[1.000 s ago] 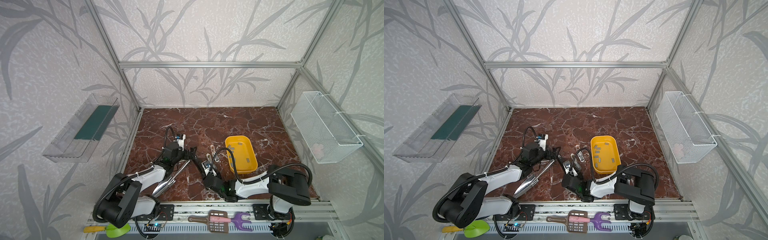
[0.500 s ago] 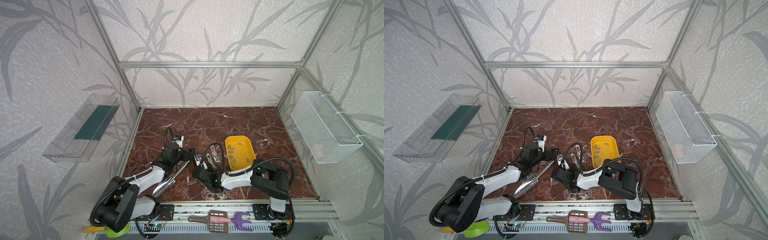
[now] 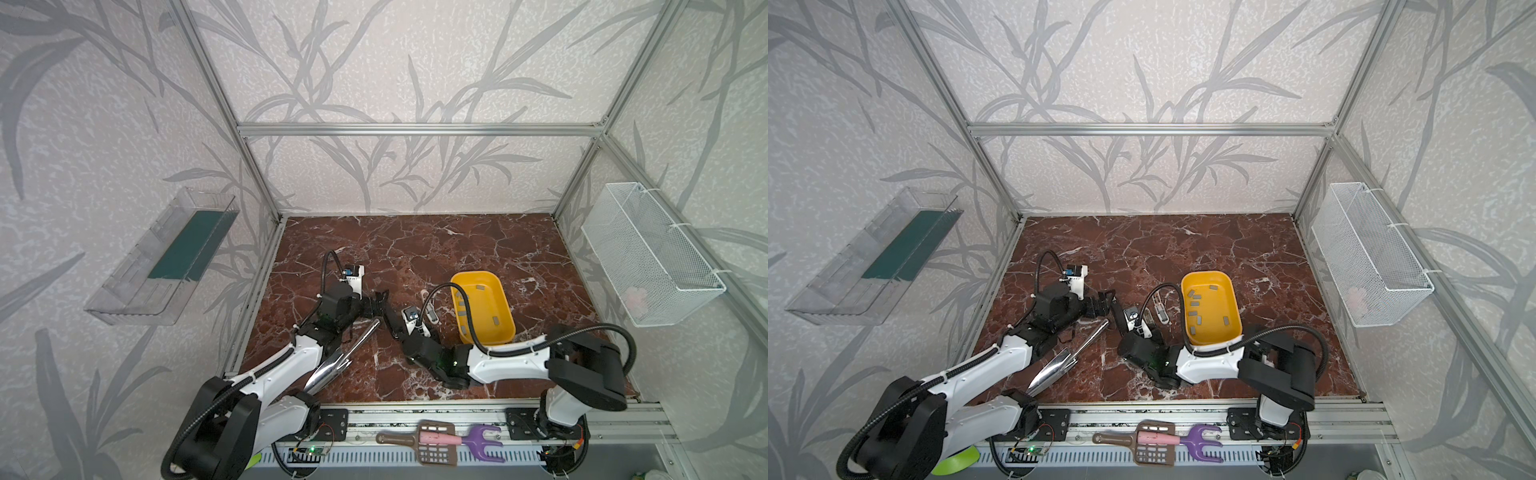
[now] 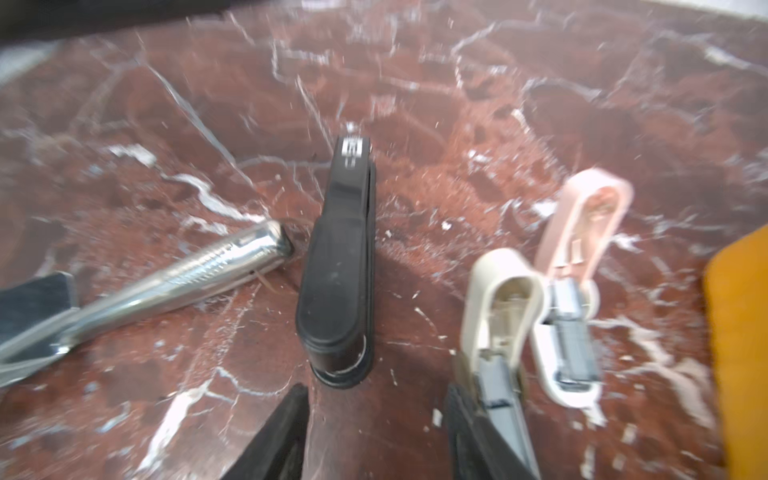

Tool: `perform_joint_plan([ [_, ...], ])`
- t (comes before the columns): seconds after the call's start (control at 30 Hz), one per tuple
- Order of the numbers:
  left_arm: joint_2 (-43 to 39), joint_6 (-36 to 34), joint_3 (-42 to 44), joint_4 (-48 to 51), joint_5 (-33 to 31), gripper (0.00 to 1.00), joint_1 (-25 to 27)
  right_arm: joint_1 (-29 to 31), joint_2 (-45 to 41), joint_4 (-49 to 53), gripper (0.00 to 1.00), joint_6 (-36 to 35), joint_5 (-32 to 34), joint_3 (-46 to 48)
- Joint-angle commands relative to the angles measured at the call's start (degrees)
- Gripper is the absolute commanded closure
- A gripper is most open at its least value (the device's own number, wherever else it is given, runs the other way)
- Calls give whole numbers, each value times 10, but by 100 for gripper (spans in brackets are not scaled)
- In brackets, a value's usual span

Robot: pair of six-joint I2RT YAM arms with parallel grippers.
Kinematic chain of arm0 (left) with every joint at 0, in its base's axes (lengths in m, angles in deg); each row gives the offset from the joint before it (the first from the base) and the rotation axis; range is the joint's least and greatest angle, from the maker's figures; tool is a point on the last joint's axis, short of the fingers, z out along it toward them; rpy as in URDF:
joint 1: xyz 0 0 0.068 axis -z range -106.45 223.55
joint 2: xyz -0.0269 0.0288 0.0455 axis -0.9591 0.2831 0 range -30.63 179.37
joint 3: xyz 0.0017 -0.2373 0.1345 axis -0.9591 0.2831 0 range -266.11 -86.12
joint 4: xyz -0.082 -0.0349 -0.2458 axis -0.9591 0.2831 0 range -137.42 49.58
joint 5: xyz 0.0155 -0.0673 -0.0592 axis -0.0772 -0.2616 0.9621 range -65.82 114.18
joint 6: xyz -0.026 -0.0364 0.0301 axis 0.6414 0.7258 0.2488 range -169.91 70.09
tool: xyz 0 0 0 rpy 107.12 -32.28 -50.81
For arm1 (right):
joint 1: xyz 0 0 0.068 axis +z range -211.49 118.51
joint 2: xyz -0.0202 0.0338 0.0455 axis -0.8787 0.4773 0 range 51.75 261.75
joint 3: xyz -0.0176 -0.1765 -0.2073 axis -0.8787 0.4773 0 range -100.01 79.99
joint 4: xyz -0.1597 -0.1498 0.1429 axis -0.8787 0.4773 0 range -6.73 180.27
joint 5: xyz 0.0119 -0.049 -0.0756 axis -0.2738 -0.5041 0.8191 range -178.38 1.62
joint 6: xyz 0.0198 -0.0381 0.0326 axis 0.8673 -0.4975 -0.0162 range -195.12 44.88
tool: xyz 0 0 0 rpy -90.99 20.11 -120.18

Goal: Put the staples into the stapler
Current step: 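Move the right gripper onto the beige stapler's base while the left gripper lifts off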

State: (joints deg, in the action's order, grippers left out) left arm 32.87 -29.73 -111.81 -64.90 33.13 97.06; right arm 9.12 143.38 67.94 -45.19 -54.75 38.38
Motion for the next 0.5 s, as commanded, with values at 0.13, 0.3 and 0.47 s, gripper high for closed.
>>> perform_joint_plan([
  [0.13,-16,35,-6,3,89,1,11,-11,-67,21,49,-26,-15,61],
  [0.3,12,42,-30,12,106,1,38,-43,-43,8,49,-26,-76,74],
  [0.47,44,37,-50,15,99,1,57,-67,-15,6,49,-27,-94,75],
])
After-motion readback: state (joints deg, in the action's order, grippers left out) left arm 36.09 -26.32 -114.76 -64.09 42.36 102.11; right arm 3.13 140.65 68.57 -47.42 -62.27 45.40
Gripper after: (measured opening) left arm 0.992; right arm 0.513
